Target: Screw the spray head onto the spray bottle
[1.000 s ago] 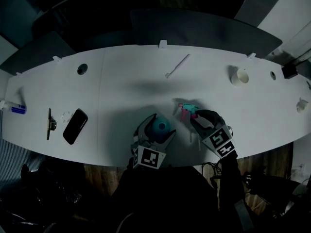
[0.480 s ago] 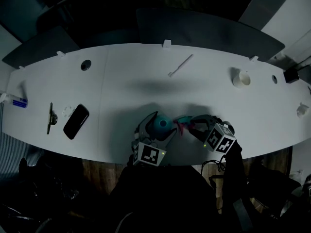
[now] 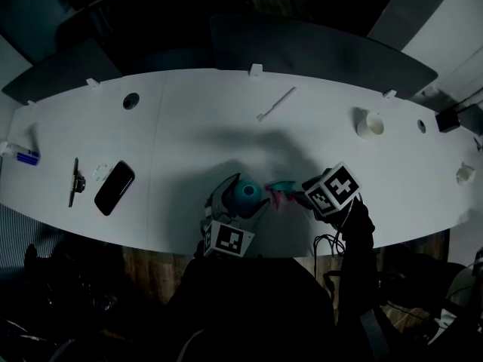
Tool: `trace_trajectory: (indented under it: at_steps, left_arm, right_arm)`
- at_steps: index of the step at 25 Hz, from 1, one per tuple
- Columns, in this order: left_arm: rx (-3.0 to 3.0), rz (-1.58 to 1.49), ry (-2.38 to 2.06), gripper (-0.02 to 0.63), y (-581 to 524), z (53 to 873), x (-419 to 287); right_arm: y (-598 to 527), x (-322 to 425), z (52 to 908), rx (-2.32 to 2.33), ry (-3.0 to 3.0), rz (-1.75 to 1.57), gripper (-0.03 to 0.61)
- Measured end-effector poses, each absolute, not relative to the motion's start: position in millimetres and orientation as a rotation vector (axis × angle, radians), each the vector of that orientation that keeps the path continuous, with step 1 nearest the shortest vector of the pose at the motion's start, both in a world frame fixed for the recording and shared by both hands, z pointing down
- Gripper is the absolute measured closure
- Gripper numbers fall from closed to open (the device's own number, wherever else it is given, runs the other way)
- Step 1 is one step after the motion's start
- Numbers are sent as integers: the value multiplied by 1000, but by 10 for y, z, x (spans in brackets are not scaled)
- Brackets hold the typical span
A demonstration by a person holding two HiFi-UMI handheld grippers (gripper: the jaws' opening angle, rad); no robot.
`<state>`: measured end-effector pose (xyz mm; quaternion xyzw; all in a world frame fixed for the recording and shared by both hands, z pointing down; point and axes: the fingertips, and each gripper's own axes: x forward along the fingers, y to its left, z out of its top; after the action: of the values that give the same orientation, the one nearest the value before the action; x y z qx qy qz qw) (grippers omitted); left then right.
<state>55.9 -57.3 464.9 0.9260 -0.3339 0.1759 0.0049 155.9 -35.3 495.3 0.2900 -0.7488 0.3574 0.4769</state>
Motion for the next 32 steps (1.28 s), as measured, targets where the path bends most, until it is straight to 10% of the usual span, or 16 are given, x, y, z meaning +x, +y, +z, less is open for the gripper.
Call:
trace_trajectory:
  at_steps: [22, 32]
  left_arm:
    - [2901, 547, -1037, 221, -566, 4648, 560]
    - [2912, 534, -1018, 220, -553, 4647, 550]
  right_arm:
    - [-414, 1277, 5320, 666, -1697, 1031, 443]
    - [-956, 1216, 3630, 1129, -2540, 560, 445]
